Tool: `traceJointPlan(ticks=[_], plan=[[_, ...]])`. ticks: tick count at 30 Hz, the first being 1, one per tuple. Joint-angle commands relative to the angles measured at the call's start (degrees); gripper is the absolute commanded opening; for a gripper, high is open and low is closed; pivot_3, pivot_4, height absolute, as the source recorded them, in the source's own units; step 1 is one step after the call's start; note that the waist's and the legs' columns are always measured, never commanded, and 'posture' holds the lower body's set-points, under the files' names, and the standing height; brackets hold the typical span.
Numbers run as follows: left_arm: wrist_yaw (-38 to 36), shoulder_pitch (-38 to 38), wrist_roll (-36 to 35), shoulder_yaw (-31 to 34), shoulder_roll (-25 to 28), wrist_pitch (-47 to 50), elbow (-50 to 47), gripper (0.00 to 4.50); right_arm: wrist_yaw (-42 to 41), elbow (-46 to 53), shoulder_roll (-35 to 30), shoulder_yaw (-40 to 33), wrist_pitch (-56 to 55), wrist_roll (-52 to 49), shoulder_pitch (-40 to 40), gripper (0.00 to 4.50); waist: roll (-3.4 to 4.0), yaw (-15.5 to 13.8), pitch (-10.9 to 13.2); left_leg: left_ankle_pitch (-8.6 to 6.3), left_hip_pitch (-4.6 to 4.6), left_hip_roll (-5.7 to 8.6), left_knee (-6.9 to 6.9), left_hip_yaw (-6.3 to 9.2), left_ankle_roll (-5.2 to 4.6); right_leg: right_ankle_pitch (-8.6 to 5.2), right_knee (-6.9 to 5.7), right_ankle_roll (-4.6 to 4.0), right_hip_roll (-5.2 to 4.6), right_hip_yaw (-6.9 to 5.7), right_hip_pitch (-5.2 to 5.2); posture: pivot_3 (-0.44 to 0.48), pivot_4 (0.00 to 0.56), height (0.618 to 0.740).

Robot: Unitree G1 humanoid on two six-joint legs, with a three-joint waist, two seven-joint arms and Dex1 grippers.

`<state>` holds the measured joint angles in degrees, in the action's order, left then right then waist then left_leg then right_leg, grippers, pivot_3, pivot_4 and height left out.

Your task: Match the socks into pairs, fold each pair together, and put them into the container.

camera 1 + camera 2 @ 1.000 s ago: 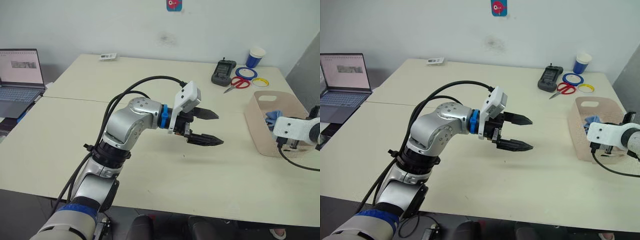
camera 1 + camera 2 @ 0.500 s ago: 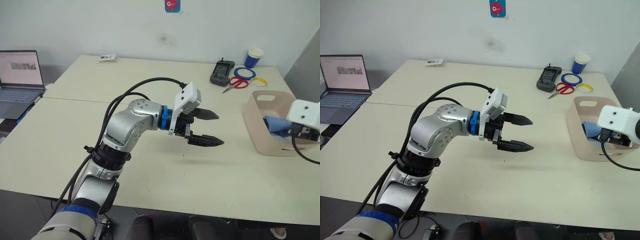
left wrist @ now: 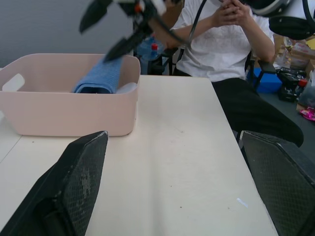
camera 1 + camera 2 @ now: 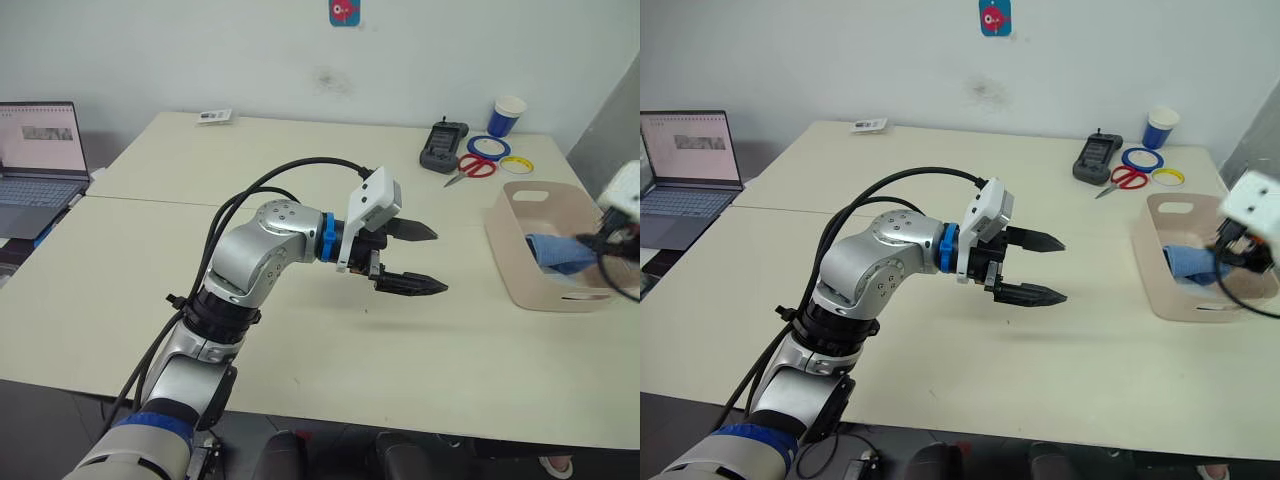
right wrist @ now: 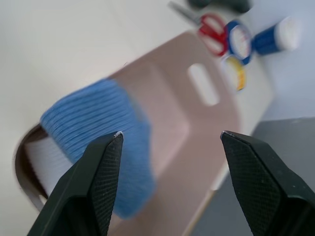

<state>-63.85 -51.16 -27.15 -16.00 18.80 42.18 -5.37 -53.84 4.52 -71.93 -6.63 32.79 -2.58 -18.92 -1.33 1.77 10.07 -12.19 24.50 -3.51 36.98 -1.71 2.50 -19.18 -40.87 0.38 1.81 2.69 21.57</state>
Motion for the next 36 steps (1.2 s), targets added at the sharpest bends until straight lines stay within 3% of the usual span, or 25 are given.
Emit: traceJointPlan(ticks=[1,7,13,17,21,26,27,31,36], plan=[[0.07,-0.51,-0.42,0.07,0.07,-0.63,-1.64,4.50,0.92,-1.02,0.07,0.59,-1.38,1.83,-0.05,3.40,0.06,-0.02,0.01,0.00,0.00,0.00,0.00,0.00,0.00,0.00,0.00,0.00,0.00,0.00,0.00,0.000,0.150,0.725],[0.43,0.04,-0.07,0.30,0.65,-0.98,-1.53,4.50,1.18,-1.47,0.23,0.47,-1.87,2.55,-1.64,3.40,0.12,0.09,0.00,0.00,-0.03,-0.01,0.00,0.02,0.00,0.00,-0.03,0.00,0.01,-0.02,-0.02,0.000,0.150,0.725],[1.23,0.47,0.08,3.10,3.50,-1.58,-0.52,4.50,-0.75,4.58,-0.86,-8.88,4.67,-3.16,-3.13,3.40,0.14,0.04,0.00,0.00,-0.07,-0.04,-0.02,0.04,0.00,0.00,-0.07,0.00,0.02,-0.05,-0.03,0.000,0.150,0.725],[3.80,3.93,-0.79,10.41,9.33,-0.48,-0.72,4.50,0.78,15.32,4.56,-18.67,10.30,-10.38,-3.24,3.40,0.13,0.28,0.00,0.00,-0.08,-0.08,-0.02,0.03,0.00,0.00,-0.06,0.00,0.00,-0.01,-0.04,0.000,0.150,0.725],[3.98,11.86,-0.85,16.19,16.78,-1.21,-1.40,4.50,7.59,27.95,15.17,-21.35,12.93,-14.37,-0.67,3.40,0.07,0.63,0.00,0.00,-0.34,-0.15,-0.11,0.10,0.01,0.00,-0.09,-0.01,0.09,-0.06,-0.20,0.000,0.150,0.725],[4.97,27.64,0.40,22.75,22.34,-6.94,-4.59,4.50,17.89,40.07,27.79,-16.43,12.26,-12.35,8.83,3.40,0.05,0.08,0.02,0.01,-0.30,-0.16,-0.15,0.03,0.04,-0.01,-0.11,0.00,-0.16,-0.06,-0.19,0.000,0.150,0.725],[5.89,30.98,0.14,24.34,22.67,-7.02,-5.25,4.50,19.70,40.99,29.47,-15.46,11.07,-10.95,11.35,3.58,0.04,0.06,0.02,0.01,-0.26,-0.14,-0.14,0.01,0.03,-0.01,-0.07,0.00,-0.24,-0.07,-0.18,0.000,0.150,0.725],[14.09,44.94,4.58,32.46,19.39,-17.94,-4.22,4.50,23.87,42.38,36.74,-14.59,4.55,-7.08,25.78,4.46,-0.08,-0.30,-0.04,-0.02,-0.13,-0.02,-0.11,-0.03,0.03,-0.09,0.08,0.14,-0.51,-0.15,-0.19,0.000,0.150,0.725],[20.34,50.74,6.65,36.81,16.94,-23.46,-1.51,4.50,25.40,40.91,40.82,-15.05,-1.94,-4.92,35.80,4.46,-0.17,-0.24,-0.08,-0.14,-0.09,-0.03,-0.13,-0.21,-0.18,-0.10,0.06,0.15,-0.76,-0.32,-0.18,0.000,0.150,0.725]])
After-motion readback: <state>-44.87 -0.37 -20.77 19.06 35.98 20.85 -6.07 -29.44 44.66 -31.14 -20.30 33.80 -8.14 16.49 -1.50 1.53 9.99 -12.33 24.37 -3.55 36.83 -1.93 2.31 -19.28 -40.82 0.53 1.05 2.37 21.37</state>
